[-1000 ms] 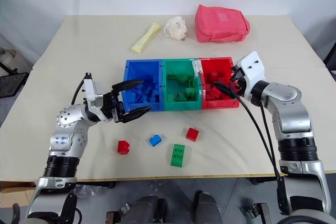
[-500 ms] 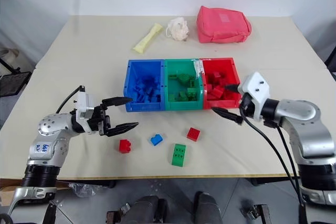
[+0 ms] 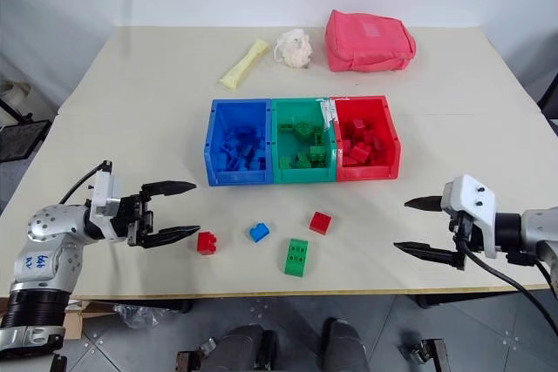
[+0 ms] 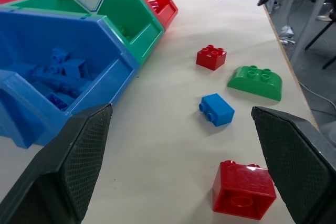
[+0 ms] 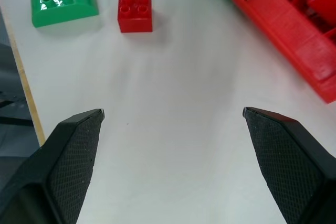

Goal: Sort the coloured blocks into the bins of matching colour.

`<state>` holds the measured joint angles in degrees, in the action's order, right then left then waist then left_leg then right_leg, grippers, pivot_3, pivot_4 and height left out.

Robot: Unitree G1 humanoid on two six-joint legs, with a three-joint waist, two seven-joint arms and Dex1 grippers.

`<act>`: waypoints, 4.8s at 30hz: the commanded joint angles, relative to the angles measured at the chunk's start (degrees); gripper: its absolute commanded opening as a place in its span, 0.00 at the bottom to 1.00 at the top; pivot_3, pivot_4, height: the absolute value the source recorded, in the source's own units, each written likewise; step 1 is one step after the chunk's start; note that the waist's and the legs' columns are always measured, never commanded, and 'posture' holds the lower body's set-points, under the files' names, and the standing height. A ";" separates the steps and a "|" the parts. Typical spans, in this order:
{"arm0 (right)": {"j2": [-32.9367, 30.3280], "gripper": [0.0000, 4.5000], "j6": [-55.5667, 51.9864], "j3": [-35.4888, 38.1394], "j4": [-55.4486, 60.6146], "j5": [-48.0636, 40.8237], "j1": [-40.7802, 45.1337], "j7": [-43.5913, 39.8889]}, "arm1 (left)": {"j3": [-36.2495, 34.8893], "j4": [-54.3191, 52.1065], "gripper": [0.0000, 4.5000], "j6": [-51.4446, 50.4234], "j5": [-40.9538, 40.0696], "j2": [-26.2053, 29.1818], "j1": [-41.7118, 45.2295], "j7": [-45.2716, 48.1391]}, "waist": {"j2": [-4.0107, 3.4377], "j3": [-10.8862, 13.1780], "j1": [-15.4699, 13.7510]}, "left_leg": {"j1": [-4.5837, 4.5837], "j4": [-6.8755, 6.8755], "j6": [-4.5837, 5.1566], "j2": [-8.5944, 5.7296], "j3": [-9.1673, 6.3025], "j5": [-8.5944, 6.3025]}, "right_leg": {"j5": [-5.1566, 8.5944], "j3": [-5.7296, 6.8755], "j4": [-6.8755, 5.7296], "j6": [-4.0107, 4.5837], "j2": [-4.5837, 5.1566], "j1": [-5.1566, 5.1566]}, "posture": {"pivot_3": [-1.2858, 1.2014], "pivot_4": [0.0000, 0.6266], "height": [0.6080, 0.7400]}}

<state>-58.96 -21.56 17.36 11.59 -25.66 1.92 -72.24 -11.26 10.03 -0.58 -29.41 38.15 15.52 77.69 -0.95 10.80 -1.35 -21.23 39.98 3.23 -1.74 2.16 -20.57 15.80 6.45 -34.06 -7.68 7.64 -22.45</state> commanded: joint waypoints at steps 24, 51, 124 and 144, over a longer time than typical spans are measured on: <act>13.35 0.99 -3.17 -29.72 -1.65 10.04 22.65 6.79 | -2.12 -15.19 1.00 -0.79 -5.23 0.75 -14.92 2.84 | 0.00 0.00 0.36 | -0.04 -0.01 -0.13 0.13 -0.07 -0.07 | 0.03 -0.23 0.06 0.06 0.10 -0.05 | 0.52 0.24 1.00; 19.00 0.32 -7.04 -20.32 0.90 8.06 23.00 16.11 | 2.00 -19.78 1.00 -3.58 -4.24 -3.33 -9.18 -8.35 | 0.00 0.00 1.27 | -0.04 -0.02 -0.13 0.08 -0.09 -0.07 | 0.03 -0.20 -0.03 0.06 -0.05 -0.06 | 0.52 0.24 1.00; 10.33 1.00 -13.61 -23.99 16.50 4.60 11.62 13.79 | -1.19 -9.33 1.00 1.87 -3.86 0.71 -11.73 2.46 | 0.04 -0.02 0.40 | -0.03 0.01 -0.13 0.20 -0.05 -0.13 | 0.05 -0.17 0.06 0.09 0.14 -0.04 | 0.52 0.24 1.00; 18.59 0.86 -10.11 -40.58 11.20 14.72 14.80 16.96 | -0.52 -17.04 1.00 -0.01 -5.32 -1.58 -17.55 -1.90 | 0.07 -0.04 0.71 | 0.04 0.01 -0.16 0.22 -0.03 -0.14 | 0.06 -0.17 -0.02 0.12 -0.04 -0.04 | 0.52 0.24 1.00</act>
<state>-39.95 -31.36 -22.00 23.14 -11.49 17.77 -54.59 -11.26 -5.53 -0.80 -33.49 36.77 -1.13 75.77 -0.88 10.76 -0.64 -21.19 39.99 3.07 -1.52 2.13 -20.70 15.85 6.29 -34.08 -7.57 7.60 -22.50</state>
